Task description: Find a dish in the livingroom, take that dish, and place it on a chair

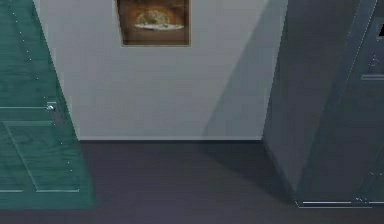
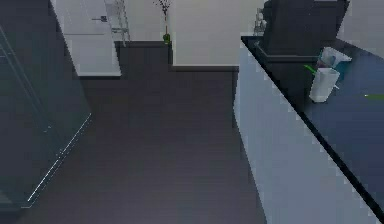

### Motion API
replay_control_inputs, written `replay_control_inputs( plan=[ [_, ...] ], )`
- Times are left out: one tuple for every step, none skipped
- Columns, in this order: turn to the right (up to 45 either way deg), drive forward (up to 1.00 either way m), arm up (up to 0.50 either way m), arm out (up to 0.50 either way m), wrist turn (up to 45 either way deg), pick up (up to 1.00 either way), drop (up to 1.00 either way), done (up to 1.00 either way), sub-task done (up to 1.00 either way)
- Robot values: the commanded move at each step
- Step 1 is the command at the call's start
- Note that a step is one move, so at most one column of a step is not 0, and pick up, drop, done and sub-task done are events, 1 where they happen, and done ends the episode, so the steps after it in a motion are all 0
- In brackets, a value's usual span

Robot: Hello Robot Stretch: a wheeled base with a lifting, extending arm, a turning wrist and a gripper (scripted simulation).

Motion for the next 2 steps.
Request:
replay_control_inputs(
  plan=[
    [-45.0,0.00,0.00,0.00,0.0,0.00,0.00,0.00,0.00],
    [-42.0,0.00,0.00,0.00,0.0,0.00,0.00,0.00,0.00]
  ],
)
